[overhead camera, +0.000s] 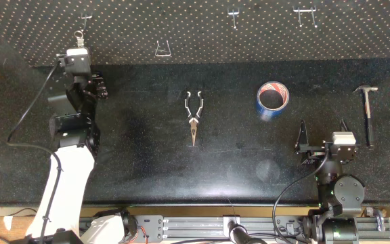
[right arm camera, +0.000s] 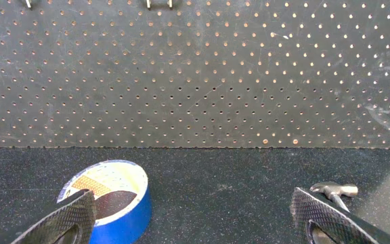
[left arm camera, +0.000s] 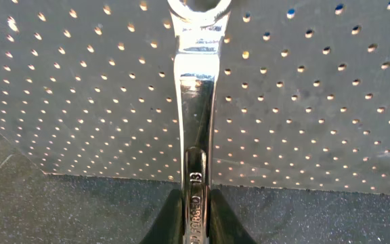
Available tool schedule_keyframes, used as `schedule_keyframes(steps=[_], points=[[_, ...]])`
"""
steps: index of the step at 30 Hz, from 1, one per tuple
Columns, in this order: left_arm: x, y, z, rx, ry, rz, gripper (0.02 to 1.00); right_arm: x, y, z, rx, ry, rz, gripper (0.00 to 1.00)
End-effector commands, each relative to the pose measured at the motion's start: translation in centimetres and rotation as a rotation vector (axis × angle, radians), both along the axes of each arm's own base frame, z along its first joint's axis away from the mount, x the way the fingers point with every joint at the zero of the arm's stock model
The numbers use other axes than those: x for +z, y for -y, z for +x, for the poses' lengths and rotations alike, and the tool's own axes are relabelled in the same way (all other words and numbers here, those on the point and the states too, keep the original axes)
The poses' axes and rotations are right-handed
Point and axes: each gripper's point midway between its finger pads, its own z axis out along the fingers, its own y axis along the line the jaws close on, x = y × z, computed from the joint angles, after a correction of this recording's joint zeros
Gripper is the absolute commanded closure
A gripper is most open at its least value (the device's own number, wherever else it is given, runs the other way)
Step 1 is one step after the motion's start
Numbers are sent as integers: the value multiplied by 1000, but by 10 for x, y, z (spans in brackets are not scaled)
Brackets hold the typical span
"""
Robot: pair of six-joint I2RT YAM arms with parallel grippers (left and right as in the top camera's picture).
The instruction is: Place Tools Onto Pegboard
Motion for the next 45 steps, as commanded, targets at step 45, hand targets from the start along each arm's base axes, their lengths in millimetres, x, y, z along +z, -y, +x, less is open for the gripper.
schedule_keyframes(steps=[45], points=[[32,-5,-37,135,7,66,991,-2,3,0,-12,-2,-7,69]])
